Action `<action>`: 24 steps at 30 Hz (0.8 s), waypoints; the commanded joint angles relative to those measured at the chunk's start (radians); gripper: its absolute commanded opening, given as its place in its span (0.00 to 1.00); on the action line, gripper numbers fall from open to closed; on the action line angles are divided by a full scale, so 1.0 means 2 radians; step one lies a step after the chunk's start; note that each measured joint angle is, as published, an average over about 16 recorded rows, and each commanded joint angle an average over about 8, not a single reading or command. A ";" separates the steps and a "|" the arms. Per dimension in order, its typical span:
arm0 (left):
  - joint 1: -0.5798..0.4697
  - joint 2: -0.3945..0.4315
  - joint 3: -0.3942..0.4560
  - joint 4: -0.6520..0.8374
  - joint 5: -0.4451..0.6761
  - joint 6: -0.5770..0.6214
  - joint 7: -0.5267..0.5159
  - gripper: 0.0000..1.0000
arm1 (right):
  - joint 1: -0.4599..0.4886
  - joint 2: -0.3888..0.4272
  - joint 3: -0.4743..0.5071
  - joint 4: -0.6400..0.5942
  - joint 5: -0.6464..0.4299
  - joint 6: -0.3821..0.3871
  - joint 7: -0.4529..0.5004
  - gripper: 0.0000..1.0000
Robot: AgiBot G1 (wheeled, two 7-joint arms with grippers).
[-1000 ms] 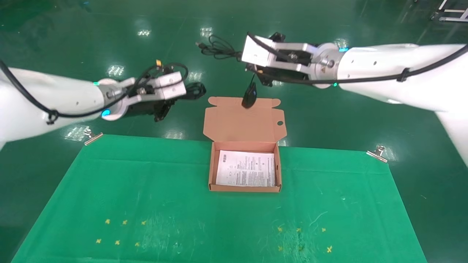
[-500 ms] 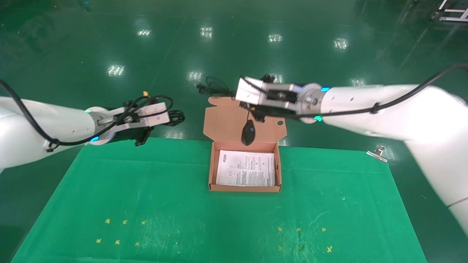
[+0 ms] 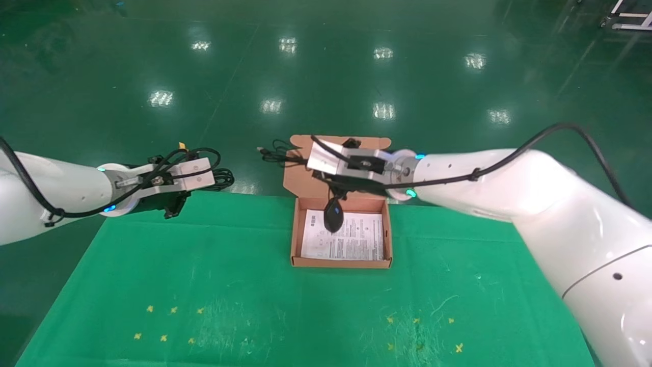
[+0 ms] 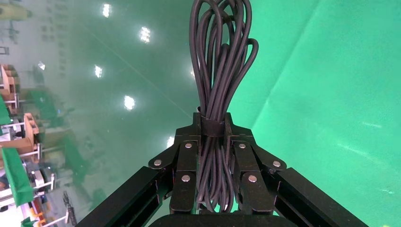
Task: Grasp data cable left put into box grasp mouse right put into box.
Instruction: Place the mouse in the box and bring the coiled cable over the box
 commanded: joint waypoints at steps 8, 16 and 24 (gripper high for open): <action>0.001 -0.001 0.000 -0.004 0.002 0.002 -0.003 0.00 | -0.018 -0.005 -0.008 -0.035 0.043 0.000 0.000 0.00; 0.001 -0.001 0.000 -0.004 0.002 0.002 -0.003 0.00 | -0.020 -0.007 -0.030 -0.090 0.049 0.008 0.025 0.01; 0.002 -0.001 0.000 -0.004 0.002 0.002 -0.003 0.00 | -0.020 -0.007 -0.043 -0.104 0.054 0.015 0.027 0.93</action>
